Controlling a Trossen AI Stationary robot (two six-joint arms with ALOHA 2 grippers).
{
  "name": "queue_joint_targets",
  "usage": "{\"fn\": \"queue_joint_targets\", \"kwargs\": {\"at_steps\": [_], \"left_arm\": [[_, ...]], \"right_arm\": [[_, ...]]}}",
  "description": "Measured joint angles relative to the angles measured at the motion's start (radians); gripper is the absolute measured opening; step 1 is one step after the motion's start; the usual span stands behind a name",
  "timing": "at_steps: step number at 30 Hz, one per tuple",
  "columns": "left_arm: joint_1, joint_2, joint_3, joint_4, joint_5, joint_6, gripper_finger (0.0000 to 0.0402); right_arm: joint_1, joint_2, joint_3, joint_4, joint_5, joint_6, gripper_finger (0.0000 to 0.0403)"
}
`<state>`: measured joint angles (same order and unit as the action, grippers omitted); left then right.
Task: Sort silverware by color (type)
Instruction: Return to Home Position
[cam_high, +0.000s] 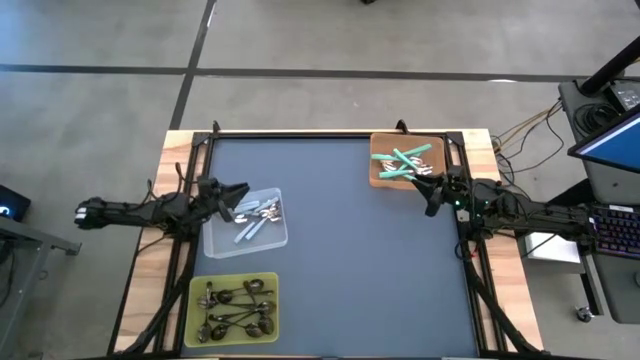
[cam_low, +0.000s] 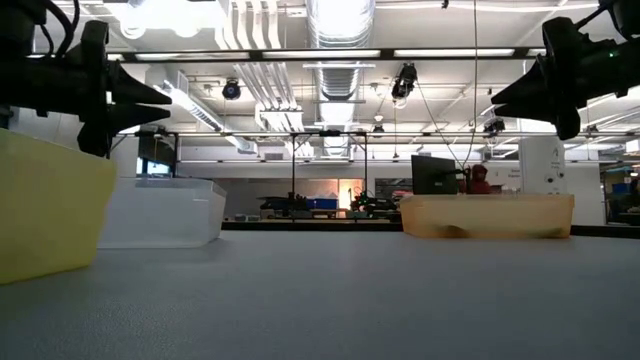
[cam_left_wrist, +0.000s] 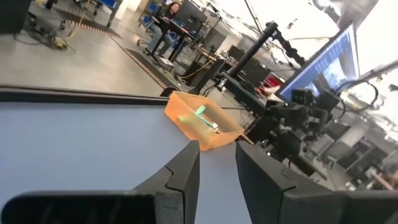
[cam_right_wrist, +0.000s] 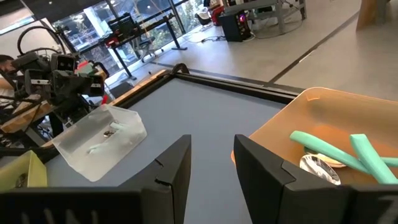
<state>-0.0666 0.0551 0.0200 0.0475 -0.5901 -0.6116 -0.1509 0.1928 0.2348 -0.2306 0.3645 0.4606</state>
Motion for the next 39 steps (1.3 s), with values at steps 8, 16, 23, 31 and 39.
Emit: {"fn": "queue_joint_targets", "kwargs": {"at_steps": [8, 16, 23, 31, 39], "left_arm": [[0.0, -0.003, 0.0, -0.002, -0.082, 0.136, 0.0087], [0.0, -0.002, 0.0, -0.002, -0.082, 0.227, 0.0087], [0.0, 0.0, 0.0, 0.002, -0.081, 0.228, 0.0087], [0.0, 0.001, 0.0, 0.003, -0.08, 0.229, 0.0087], [0.0, 0.002, 0.0, 0.004, -0.08, 0.229, 0.0087]], "right_arm": [[0.0, 0.0, 0.0, 0.0, 0.0, 0.0, 0.0114], [0.0, 0.0, 0.0, 0.0, 0.0, 0.0, 0.0114], [0.0, 0.0, 0.0, 0.0, 0.0, 0.0, 0.0114], [0.0, 0.0, 0.0, 0.0, 0.0, 0.0, 0.0114], [0.0, 0.0, 0.0, 0.0, 0.0, 0.0, 0.0114]]}}
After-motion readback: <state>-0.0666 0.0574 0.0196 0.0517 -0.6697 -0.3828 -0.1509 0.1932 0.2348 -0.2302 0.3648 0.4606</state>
